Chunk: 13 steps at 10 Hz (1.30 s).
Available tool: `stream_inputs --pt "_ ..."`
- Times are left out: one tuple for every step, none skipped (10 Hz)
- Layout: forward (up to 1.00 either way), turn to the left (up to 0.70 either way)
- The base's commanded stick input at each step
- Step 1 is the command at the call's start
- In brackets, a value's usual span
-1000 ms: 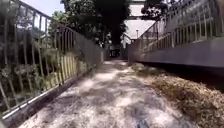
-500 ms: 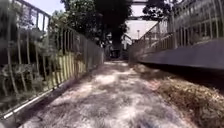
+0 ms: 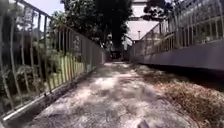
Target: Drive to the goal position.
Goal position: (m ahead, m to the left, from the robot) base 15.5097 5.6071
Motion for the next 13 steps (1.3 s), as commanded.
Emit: stream_inputs --pt "0.50 0.00" --pt "0.50 0.00" --pt "0.50 0.00" --pt "0.50 0.00" --pt "0.50 0.00" --pt "0.50 0.00" --pt "0.50 0.00" --pt "0.50 0.00" --pt "0.50 0.00" --pt "0.50 0.00" --pt "0.50 0.00" --pt "0.50 0.00" --pt "0.50 0.00"
